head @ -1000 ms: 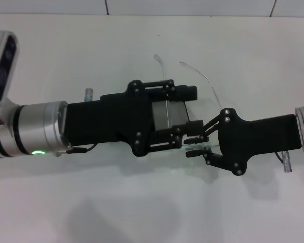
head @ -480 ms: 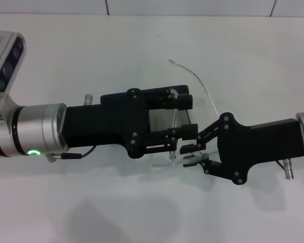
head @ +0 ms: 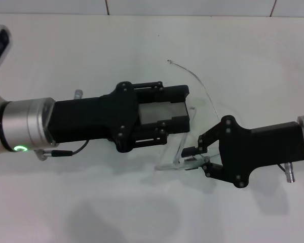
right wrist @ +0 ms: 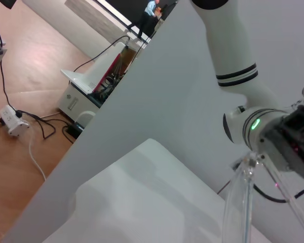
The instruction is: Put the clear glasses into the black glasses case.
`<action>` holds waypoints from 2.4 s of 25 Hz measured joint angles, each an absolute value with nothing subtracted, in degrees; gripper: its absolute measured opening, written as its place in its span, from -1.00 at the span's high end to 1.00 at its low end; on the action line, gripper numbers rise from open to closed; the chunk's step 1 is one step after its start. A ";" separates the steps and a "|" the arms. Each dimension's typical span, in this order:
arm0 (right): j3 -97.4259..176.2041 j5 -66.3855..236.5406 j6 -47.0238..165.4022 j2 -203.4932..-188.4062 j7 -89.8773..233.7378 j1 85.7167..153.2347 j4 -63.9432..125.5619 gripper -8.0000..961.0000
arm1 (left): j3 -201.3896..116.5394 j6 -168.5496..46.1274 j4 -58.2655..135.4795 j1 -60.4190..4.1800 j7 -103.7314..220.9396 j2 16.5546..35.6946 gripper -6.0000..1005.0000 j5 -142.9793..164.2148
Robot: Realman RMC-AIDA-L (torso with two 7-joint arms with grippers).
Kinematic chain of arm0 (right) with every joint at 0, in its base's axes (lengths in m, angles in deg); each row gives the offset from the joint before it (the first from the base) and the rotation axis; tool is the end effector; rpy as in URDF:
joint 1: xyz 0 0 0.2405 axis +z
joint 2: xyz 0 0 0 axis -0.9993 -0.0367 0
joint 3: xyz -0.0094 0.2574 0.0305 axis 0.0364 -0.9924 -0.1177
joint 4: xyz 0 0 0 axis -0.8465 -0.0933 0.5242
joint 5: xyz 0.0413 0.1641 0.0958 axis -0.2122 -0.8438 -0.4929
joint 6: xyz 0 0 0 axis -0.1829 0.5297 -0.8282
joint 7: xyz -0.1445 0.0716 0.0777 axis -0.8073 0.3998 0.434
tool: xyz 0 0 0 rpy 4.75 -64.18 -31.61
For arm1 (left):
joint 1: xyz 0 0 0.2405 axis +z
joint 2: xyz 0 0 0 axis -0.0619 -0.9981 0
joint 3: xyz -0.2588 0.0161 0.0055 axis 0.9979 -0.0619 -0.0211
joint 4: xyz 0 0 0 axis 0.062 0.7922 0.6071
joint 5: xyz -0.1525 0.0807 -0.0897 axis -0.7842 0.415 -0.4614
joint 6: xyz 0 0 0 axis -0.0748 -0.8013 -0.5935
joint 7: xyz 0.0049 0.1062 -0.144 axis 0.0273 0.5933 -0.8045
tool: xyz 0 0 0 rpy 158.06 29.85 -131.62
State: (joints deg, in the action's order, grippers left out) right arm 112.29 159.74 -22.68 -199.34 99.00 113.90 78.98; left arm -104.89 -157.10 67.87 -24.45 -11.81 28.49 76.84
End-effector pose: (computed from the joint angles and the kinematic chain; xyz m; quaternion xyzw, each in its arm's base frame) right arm 0.1651 0.2822 -0.0609 -0.8934 -0.3742 0.2369 0.0760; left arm -0.1669 0.2766 -0.0324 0.8945 0.1053 0.4339 0.0227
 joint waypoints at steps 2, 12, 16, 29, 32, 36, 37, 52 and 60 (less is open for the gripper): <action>112.27 159.54 -22.78 -199.34 98.27 113.45 79.00 0.74 | -104.87 -157.43 67.86 -24.50 -11.83 28.30 -0.14 76.70; 112.07 157.52 -23.72 -199.26 94.14 111.50 79.16 0.74 | -104.85 -157.16 67.35 -24.90 -12.36 28.44 -0.14 77.18; 111.93 156.90 -24.94 -199.27 93.29 111.15 79.28 0.74 | -105.06 -157.09 67.28 -24.91 -12.36 28.57 -0.14 77.29; 111.81 156.06 -25.55 -199.04 92.09 110.27 79.25 0.74 | -105.42 -155.89 67.24 -25.12 -12.48 30.10 -0.14 81.27; 111.72 156.06 -25.49 -198.97 92.06 110.20 79.26 0.74 | -105.39 -155.60 67.25 -25.58 -13.33 30.36 -0.14 81.54; 111.65 156.06 -25.45 -198.90 92.05 110.06 79.25 0.74 | -105.38 -155.60 67.25 -26.17 -14.49 30.39 -0.14 81.75; 111.65 156.06 -25.48 -198.86 92.05 110.03 79.25 0.74 | -105.26 -155.61 67.25 -26.22 -14.57 30.39 -0.14 81.73; 113.30 152.22 -38.98 -199.29 88.83 110.97 78.76 0.74 | -99.60 -147.16 67.11 -23.28 -15.49 27.41 -0.14 81.51; 122.90 143.46 -38.10 -199.41 88.47 118.18 68.16 0.74 | -99.40 -143.03 67.02 -24.86 -10.56 30.26 -0.14 82.34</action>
State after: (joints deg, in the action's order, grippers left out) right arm 122.90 143.46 -38.10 -199.41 88.47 118.18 68.16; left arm -99.40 -143.03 67.02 -24.86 -10.56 30.26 82.34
